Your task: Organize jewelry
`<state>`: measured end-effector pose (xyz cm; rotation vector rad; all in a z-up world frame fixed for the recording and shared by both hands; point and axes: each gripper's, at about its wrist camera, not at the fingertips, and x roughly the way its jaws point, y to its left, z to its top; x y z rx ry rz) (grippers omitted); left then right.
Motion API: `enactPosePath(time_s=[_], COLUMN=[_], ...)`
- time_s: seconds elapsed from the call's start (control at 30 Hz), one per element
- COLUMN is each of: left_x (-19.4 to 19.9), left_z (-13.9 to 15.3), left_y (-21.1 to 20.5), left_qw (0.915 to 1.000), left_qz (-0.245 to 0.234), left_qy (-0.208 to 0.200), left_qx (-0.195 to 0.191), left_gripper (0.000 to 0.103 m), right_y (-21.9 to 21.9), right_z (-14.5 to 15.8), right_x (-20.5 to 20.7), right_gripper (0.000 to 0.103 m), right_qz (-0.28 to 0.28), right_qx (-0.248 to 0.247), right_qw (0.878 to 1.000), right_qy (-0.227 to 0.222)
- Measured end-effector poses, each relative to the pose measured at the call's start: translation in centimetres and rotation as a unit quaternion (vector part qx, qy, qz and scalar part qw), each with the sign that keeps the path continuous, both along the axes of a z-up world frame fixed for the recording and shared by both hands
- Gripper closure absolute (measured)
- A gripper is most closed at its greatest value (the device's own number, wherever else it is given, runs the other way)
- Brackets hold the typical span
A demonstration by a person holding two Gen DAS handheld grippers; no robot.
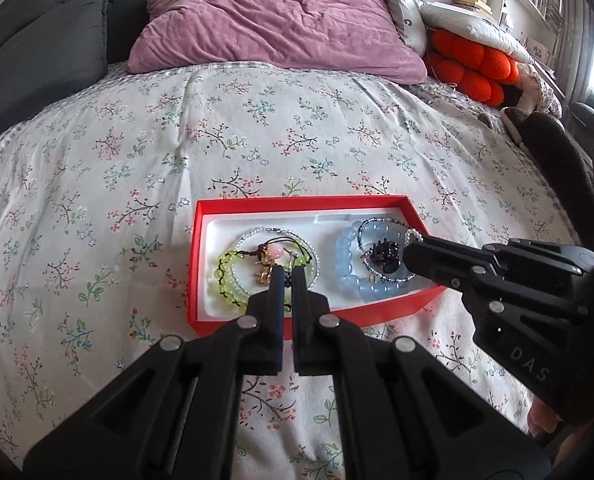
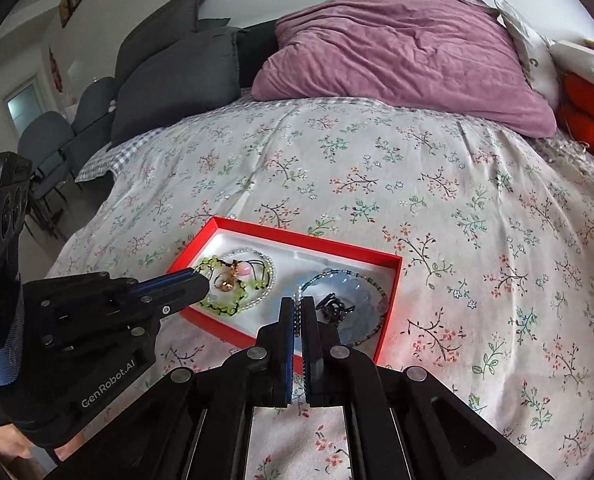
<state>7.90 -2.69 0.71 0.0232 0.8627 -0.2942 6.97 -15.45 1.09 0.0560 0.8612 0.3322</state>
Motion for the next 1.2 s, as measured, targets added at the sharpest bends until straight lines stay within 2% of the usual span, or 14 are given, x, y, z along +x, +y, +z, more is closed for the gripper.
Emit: enactPosePath(time_s=[0.1, 0.17, 0.2, 0.5, 0.6, 0.67, 0.7, 0.77, 0.87, 0.93, 1.03, 1.07, 1.13, 1.2], left_x=[0.4, 0.5, 0.5, -0.6, -1.1, -1.4, -1.6, -1.9, -2.4, -2.8, -3.6, -3.8, -4.3, -4.6], left_z=[-0.3, -0.4, -0.4, 0.8, 1.1, 1.2, 1.2, 1.1, 0.9, 0.7, 0.5, 0.5, 0.6, 0.6], left_y=[-0.2, -0.3, -0.3, -0.2, 0.3, 0.7, 0.9, 1.4, 2.1, 2.4, 2.8, 3.0, 3.4, 3.7], left_qw=[1.0000, 0.9999, 0.9999, 0.9998, 0.9996, 0.9992, 0.9988, 0.9980, 0.9960, 0.9947, 0.9932, 0.9929, 0.9925, 0.9917], left_qz=[0.006, 0.005, 0.004, 0.005, 0.015, 0.024, 0.030, 0.041, 0.057, 0.063, 0.067, 0.069, 0.076, 0.080], left_qy=[0.007, 0.013, 0.011, 0.004, 0.009, 0.017, 0.023, 0.033, 0.051, 0.060, 0.068, 0.070, 0.071, 0.072], left_qx=[-0.002, -0.003, -0.001, 0.020, 0.023, 0.029, 0.032, 0.036, 0.047, 0.055, 0.066, 0.067, 0.064, 0.070], left_gripper=[0.098, 0.091, 0.086, 0.052, 0.037, 0.033, 0.030, 0.023, 0.020, 0.014, 0.001, 0.001, 0.001, 0.001], right_y=[-0.4, -0.5, -0.5, -1.1, -1.2, -1.3, -1.3, -1.1, -0.8, -0.6, -0.2, -0.2, -0.2, -0.1], right_z=[-0.2, -0.2, -0.2, 0.8, 1.2, 1.4, 1.5, 1.8, 1.8, 1.7, 1.4, 1.3, 1.2, 1.3], right_x=[0.3, 0.4, 0.4, -0.3, -0.8, -1.2, -1.5, -2.1, -2.8, -3.2, -3.9, -4.1, -4.6, -4.9], right_gripper=[0.099, 0.097, 0.092, 0.083, 0.072, 0.053, 0.039, 0.037, 0.033, 0.020, 0.015, 0.012, 0.000, 0.000], right_qz=[-0.006, -0.011, -0.012, -0.020, -0.023, -0.023, -0.025, -0.024, -0.025, -0.025, -0.028, -0.029, -0.033, -0.031], right_qx=[0.000, -0.002, -0.003, -0.015, -0.019, -0.020, -0.022, -0.029, -0.041, -0.047, -0.059, -0.060, -0.060, -0.060], right_qw=[1.000, 1.000, 1.000, 1.000, 1.000, 1.000, 0.999, 0.999, 0.999, 0.998, 0.997, 0.996, 0.996, 0.996], right_qy=[0.002, 0.002, 0.004, -0.001, 0.001, 0.003, 0.002, 0.001, 0.017, 0.028, 0.046, 0.051, 0.056, 0.054])
